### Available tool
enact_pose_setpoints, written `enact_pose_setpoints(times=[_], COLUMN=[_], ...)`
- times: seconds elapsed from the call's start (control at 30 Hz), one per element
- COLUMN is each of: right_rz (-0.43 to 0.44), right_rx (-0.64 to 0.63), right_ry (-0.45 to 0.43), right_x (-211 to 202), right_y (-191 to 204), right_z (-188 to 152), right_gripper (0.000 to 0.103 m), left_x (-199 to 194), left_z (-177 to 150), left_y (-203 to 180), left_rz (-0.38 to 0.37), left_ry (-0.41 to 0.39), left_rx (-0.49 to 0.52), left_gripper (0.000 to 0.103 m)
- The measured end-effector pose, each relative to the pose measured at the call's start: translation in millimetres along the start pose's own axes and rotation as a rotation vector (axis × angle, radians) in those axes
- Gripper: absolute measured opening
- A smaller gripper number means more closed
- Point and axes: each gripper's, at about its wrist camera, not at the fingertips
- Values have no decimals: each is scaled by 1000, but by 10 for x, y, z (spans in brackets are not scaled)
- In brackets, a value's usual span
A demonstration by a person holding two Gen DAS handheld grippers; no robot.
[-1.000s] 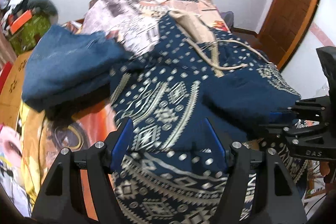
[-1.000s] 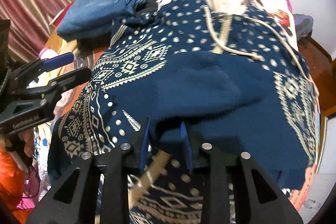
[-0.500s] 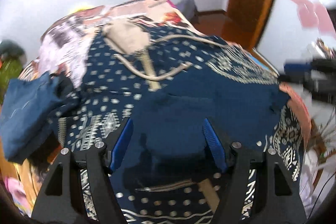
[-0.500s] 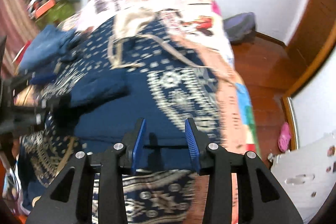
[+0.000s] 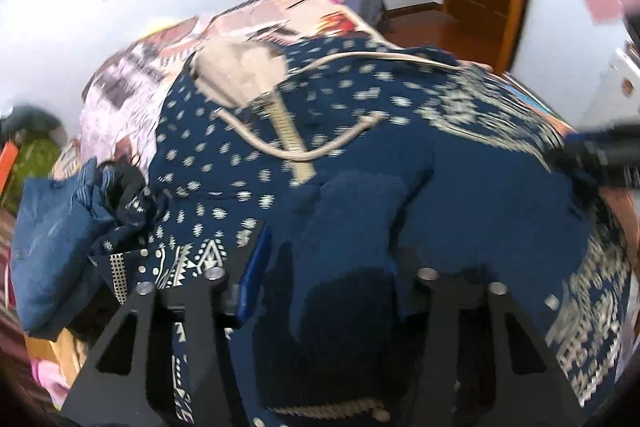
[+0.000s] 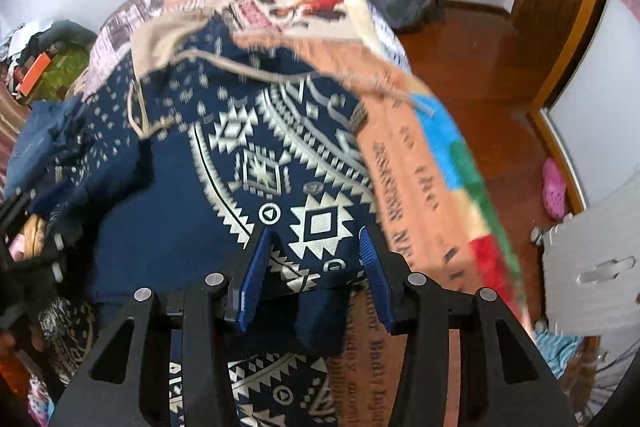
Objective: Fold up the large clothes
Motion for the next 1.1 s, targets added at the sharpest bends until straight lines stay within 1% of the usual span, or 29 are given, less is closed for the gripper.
enact_pose_setpoints(times=[0.03,0.07,0.13,0.23,0.27,0.33,0.47,0.53,0.6,0.63,0.7,0.77,0.8,0.87,0.9,1.07,1.1], right_rz=[-6,-13,-19,-7,8,36,88,98,96,96,72,31,17,-1,-2,0,-6], right_rx=[-1,-4,-21,-43,-41,-21,21,14,-4,-11,-41,-81,-94,-106,-104,-74,-73], right_ry=[-8,-18,-19,8,13,-6,-41,-33,-7,6,29,9,-5,-14,-15,-14,-18], right_x=[-7,-19,-39,-63,-94,-140,-199,-157,-59,-16,77,91,74,54,53,62,62], right_y=[18,31,46,46,34,21,70,138,225,257,327,394,413,432,428,405,406], right_z=[-25,-37,-39,6,44,118,224,241,227,211,163,103,80,61,64,76,74], right_gripper=[43,43,44,44,44,44,44,44,44,44,44,44,45,45,45,46,46], left_x=[46,87,119,36,-35,-216,-554,-683,-735,-733,-657,-524,-453,-357,-309,-259,-256], left_z=[29,61,115,184,204,238,214,148,68,13,-108,-284,-376,-548,-656,-1057,-1104], left_y=[73,159,313,513,581,714,872,939,1001,1039,1120,1209,1268,1387,1459,1555,1556], left_rz=[-1,-1,-19,-55,-68,-81,-66,-40,-23,-19,-16,17,18,-6,-30,-107,-109], left_ry=[12,23,28,-2,-25,-82,-187,-228,-244,-237,-194,-135,-101,-55,-32,18,27], left_rx=[-23,-50,-95,-156,-176,-209,-232,-227,-233,-240,-254,-278,-300,-357,-399,-505,-513], left_gripper=[36,32,9,8,7,7,7,7,7,7,8,8,9,10,11,18,25])
Point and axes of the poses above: each gripper's, at about its wrist camera, not at the fingertips, and x roughly the way its jaws point, y to its left, z to its top, and after that the axes turned 1 degree about -x, right-handed
